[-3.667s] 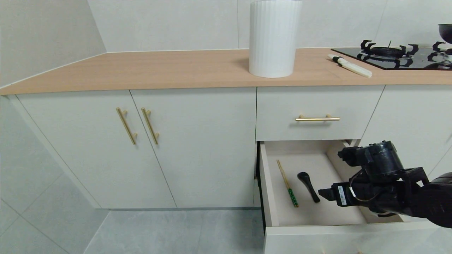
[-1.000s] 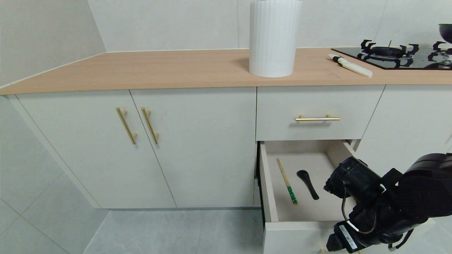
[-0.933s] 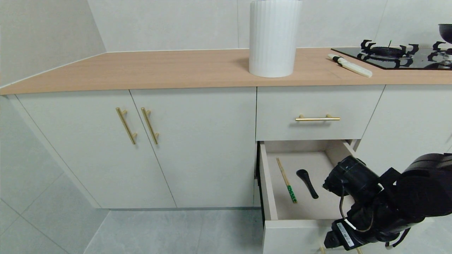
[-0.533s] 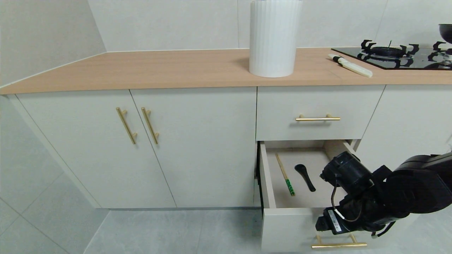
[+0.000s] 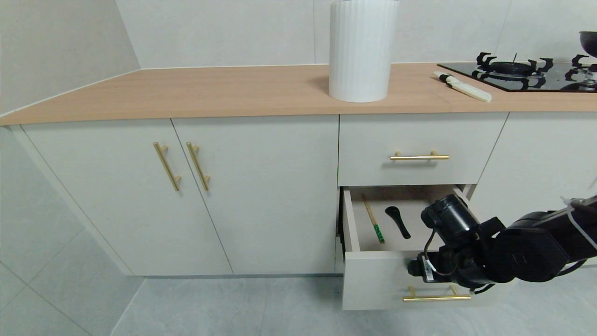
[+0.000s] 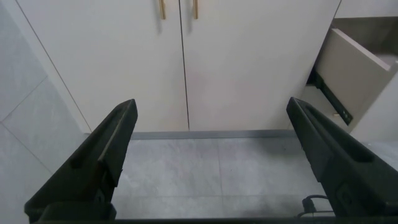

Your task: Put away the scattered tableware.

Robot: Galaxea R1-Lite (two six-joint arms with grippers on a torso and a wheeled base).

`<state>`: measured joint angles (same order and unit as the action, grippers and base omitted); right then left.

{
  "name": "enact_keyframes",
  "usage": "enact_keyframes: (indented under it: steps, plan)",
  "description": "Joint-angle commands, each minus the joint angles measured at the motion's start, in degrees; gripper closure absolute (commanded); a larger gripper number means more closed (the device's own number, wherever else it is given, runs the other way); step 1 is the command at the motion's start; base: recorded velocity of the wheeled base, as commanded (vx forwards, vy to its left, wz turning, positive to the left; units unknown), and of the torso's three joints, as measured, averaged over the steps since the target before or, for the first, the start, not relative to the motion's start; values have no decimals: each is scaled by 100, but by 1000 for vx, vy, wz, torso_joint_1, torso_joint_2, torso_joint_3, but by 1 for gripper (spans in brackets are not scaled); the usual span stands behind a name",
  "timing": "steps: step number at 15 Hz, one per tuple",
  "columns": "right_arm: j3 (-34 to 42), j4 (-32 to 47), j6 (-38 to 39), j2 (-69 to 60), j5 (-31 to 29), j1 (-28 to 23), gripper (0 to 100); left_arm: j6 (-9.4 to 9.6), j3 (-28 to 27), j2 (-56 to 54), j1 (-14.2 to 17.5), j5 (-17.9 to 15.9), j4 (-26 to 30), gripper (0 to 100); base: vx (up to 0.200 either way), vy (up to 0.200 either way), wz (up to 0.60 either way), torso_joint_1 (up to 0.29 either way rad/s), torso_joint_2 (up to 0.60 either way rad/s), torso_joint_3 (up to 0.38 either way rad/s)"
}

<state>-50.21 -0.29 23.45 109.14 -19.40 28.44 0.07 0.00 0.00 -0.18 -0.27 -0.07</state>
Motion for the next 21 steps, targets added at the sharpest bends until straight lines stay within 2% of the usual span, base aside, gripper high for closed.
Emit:
enact_keyframes:
  steps: [1,7,12,16,19,21]
  plan:
    - [20,-278,54,169,-38,-58,0,1,0,9,1,0,-1,0,0,0,0,0,0,0]
    - [222,-1658,107,608,-170,-269,0,1,0,9,1,0,-1,0,0,0,0,0,0,0]
    - [521,-3636,45,1223,-179,-471,0,1,0,9,1,0,-1,0,0,0,0,0,0,0]
    - [442,-4550,45,1663,-179,-612,0,1,0,9,1,-8,-1,0,0,0,0,0,0,0]
    - [354,-5965,10,2164,-170,-858,0,1,0,9,1,0,-1,0,0,0,0,0,0,0]
    - [143,-6325,1,2454,-187,-937,0,1,0,9,1,0,-1,0,0,0,0,0,0,0]
